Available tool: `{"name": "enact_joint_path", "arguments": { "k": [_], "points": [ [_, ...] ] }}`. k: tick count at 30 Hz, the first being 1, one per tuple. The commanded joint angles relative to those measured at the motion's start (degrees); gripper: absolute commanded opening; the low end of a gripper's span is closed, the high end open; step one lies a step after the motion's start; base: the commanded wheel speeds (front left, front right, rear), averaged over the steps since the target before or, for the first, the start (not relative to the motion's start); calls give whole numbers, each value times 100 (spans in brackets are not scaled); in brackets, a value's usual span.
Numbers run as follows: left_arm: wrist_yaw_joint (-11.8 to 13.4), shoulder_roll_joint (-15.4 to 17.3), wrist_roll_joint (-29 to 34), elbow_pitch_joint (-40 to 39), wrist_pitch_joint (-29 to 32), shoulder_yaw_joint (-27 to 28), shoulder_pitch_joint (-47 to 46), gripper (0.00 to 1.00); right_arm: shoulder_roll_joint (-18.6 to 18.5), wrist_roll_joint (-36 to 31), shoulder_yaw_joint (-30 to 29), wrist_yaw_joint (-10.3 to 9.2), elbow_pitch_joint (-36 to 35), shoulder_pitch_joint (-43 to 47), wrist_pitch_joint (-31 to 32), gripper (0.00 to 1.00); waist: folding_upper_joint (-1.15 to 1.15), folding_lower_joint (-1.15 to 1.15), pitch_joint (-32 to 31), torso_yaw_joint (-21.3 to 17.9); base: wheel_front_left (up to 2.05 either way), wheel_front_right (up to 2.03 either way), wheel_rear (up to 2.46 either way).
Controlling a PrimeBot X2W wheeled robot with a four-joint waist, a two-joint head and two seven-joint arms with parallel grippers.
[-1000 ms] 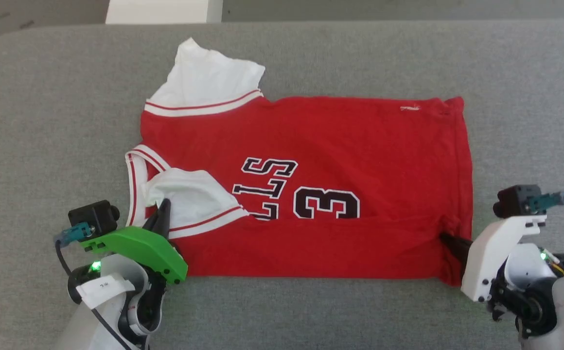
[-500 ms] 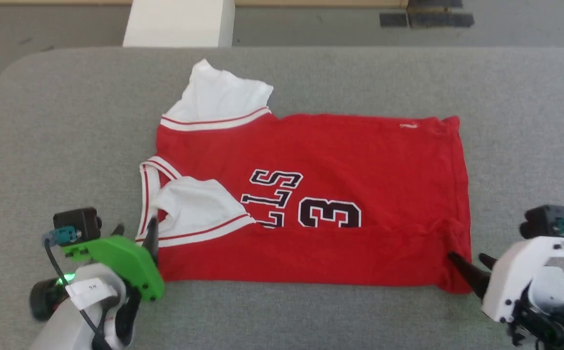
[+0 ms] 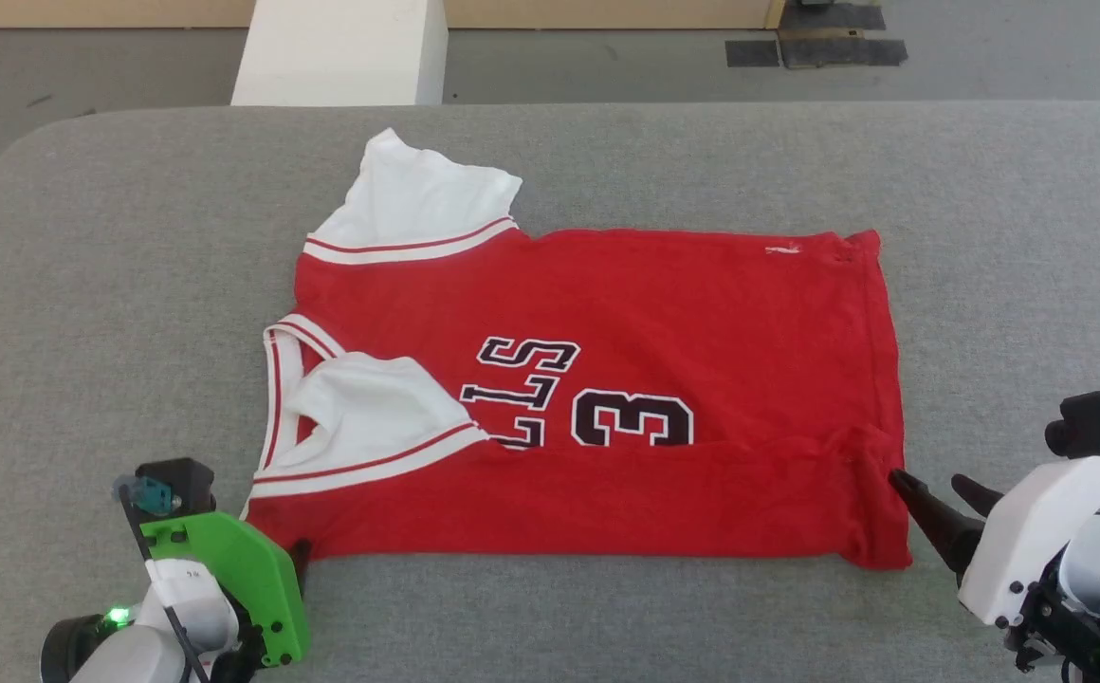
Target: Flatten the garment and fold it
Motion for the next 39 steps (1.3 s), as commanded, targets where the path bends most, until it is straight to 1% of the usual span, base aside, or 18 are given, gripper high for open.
{"name": "enact_joint_path", "arguments": {
  "k": [1,3,4,5,6,8,11,14,18,22,27,31,32,33,34,39],
  "points": [
    [-2,-47,-53,126,19,-26,42,100,26,27,11,-8,-56,67,27,100,0,0,46,-63,0,0,0],
    [-21,-115,-128,281,56,-47,60,100,32,15,30,-8,-91,89,58,100,0,0,54,-101,0,0,0],
    [-35,-145,-158,346,31,-38,70,49,34,-23,50,-8,-124,107,77,100,0,0,54,-120,0,0,0],
    [-50,-174,-191,380,-8,-17,81,18,33,-63,64,-8,-155,121,85,100,0,0,53,-133,0,0,0],
    [-68,-210,-236,411,-67,18,99,0,19,-120,91,-8,-193,143,96,100,0,0,49,-147,0,0,0],
    [-96,-252,-298,423,-172,82,140,0,-57,-262,173,-8,-248,195,140,100,0,0,44,-159,0,0,0],
    [-94,-286,-368,306,-408,243,223,0,-231,-678,337,-8,-296,271,149,100,0,0,35,-170,0,0,0],
    [-58,-299,-387,25,-589,360,303,0,-264,-1080,487,-8,-175,256,88,100,0,0,57,-150,0,0,0],
    [38,-289,-327,-384,-703,409,366,0,-201,-1388,686,-8,189,82,-31,100,0,0,137,-91,0,0,0],
    [123,-272,-255,-719,-709,381,398,0,-147,-1543,905,-8,652,-121,-123,100,0,0,230,-18,0,0,0],
    [173,-263,-204,-948,-716,345,432,0,-128,-1705,1066,-8,1114,-262,-208,100,0,0,310,57,0,0,0],
    [186,-262,-185,-1035,-700,309,429,0,-204,-1734,1204,-8,1372,-268,-65,100,0,0,347,90,0,0,0],
    [185,-268,-185,-1050,-701,302,424,0,-215,-1698,1211,-8,1399,-270,-8,50,0,0,349,94,0,0,0],
    [188,-271,-186,-1057,-705,300,426,0,-233,-1659,1211,-8,1399,-278,24,12,0,0,343,93,0,0,0],
    [190,-272,-187,-1058,-709,300,429,0,-254,-1616,1215,-8,1395,-280,70,0,0,0,332,92,0,0,0],
    [184,-263,-202,-1047,-717,296,463,0,-350,-1255,1035,-8,1121,-360,15,0,0,0,139,85,0,0,0]
  ]
}}
